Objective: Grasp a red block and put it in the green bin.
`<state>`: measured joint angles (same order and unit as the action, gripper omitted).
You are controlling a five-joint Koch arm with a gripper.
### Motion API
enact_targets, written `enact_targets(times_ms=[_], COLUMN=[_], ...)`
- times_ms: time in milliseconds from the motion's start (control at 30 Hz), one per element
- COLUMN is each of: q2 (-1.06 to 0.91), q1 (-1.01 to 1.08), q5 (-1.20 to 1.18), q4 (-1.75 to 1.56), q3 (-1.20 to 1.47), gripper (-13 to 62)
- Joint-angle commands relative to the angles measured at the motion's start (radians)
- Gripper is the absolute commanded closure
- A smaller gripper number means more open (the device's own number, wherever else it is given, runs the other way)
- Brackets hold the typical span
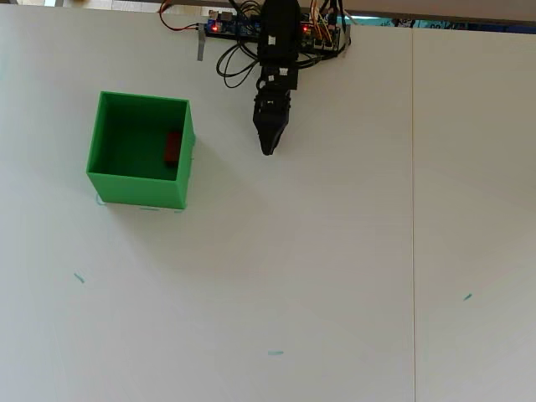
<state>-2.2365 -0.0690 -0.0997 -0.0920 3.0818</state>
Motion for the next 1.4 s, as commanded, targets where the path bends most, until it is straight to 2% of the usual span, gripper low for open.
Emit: enact_targets(times_ms=[0, 200, 1367], q2=[-0.092, -0.092, -0.091], q1=[-0.015, -0.028, -0.034], q5=[0.002, 0.000, 0.000], q4=[0.046, 0.143, 0.143], q3=[0.063, 0.063, 0.063], gripper=[16.3, 16.6, 15.6])
